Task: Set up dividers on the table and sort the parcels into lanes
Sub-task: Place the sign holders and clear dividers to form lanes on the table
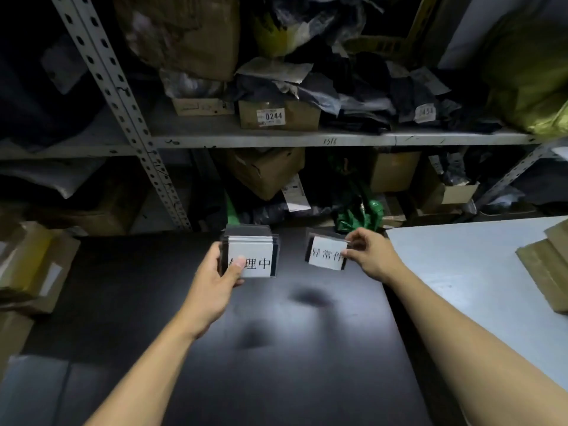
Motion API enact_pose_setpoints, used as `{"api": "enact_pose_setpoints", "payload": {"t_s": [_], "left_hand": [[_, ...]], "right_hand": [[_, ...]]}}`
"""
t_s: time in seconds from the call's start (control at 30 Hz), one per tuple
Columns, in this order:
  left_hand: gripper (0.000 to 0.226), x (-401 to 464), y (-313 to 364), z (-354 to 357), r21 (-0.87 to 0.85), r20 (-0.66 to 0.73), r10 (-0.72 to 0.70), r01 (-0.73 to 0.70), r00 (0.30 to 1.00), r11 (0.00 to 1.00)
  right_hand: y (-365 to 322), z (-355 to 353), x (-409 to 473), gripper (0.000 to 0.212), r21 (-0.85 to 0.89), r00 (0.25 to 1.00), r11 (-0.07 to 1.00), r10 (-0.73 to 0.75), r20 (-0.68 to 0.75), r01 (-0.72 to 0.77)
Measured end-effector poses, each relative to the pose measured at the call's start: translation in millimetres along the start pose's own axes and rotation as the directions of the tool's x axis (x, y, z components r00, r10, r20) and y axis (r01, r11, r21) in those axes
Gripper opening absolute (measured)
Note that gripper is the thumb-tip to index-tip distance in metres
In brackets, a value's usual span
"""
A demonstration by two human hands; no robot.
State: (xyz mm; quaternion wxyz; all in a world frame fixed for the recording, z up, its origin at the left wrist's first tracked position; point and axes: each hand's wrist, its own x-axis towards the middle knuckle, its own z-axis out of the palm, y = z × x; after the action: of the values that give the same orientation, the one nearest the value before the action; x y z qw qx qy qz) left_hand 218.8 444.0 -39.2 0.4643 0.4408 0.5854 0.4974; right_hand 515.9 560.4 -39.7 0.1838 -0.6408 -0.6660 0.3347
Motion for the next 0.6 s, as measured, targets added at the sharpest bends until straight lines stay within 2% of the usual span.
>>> {"api": "enact_pose_setpoints", "payload": {"t_s": [0.1,0.2,0.33,0.5,0.6], "left_hand": [[0.026,15,-4,6,-0.035,-0.023,0.023,-0.024,0.999,0.999],[0.021,25,-8,14,-0.065,-0.026,0.044,-0.046,0.999,0.997],[0.028,36,-15,23,-0.114,-0.022,0.069,-0.071,0.997,0.991],[0.032,43,-20,32,-0.125,0.003,0.076,-0.075,0.997,0.989],[0.029,43,-21,33,-0.115,0.009,0.067,-0.066,0.998,0.991]], "right_hand": [[33,20,19,0.021,-0.089,0.997,0.996,-0.005,0.072,0.012],[62,34,38,0.018,-0.132,0.996,0.991,0.016,0.092,-0.004],[93,48,56,0.015,-0.190,0.994,0.982,0.032,0.102,-0.012],[109,59,68,0.017,-0.182,0.994,0.983,0.046,0.095,-0.028],[100,52,67,0.026,-0.225,0.986,0.974,0.056,0.155,-0.020]]}}
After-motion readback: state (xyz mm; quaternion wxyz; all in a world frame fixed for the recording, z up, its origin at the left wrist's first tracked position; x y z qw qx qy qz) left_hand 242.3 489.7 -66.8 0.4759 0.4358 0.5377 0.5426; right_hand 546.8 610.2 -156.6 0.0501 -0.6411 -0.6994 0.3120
